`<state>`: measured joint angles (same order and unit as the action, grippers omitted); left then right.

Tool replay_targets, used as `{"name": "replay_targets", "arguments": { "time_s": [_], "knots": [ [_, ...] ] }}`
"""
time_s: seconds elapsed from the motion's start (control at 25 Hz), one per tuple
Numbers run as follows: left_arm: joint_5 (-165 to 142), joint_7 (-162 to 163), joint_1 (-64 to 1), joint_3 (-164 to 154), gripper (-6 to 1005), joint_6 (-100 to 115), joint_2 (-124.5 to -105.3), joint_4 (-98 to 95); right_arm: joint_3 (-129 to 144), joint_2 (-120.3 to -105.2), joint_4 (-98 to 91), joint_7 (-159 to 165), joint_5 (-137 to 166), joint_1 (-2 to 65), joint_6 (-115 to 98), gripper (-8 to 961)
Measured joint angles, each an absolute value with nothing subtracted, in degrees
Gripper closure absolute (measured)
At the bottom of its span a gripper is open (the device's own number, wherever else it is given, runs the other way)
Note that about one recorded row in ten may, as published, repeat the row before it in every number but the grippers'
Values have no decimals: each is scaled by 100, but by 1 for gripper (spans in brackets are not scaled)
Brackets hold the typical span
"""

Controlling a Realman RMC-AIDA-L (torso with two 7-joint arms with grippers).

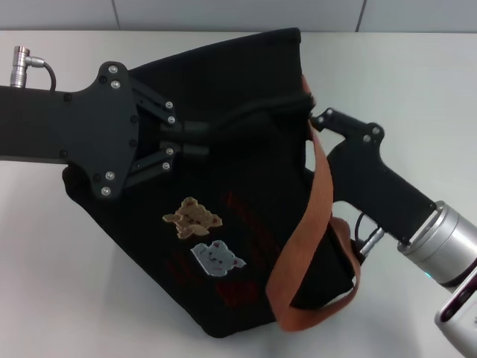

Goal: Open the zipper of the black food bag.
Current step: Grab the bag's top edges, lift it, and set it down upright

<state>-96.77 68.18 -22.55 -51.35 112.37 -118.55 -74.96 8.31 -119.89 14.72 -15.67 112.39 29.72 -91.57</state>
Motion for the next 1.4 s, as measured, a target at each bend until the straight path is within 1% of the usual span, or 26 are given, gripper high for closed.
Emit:
{"name": "replay_targets", "arguments": {
  "time_s": [0.48,0.84,1.04,1.4],
  "knots": [
    [-9685,6780,-2368,-5089,911,11179,-11847,-7270,681,-11986,1556,-1783,11307,2798,-9088,606],
    [-9729,6781,-2419,-5096,911,10964,-11848,-7191,748,-11941,1377,-1549,11919,2543,-9254,606],
    [-9732,6777,-2480,-5131,911,10956,-11851,-7109,739,-11930,1220,-915,11968,2696,-9290,606],
    [-9735,6770,-2511,-5220,911,10955,-11867,-7092,671,-11957,1228,-640,11942,3070,-9055,607]
  ]
}}
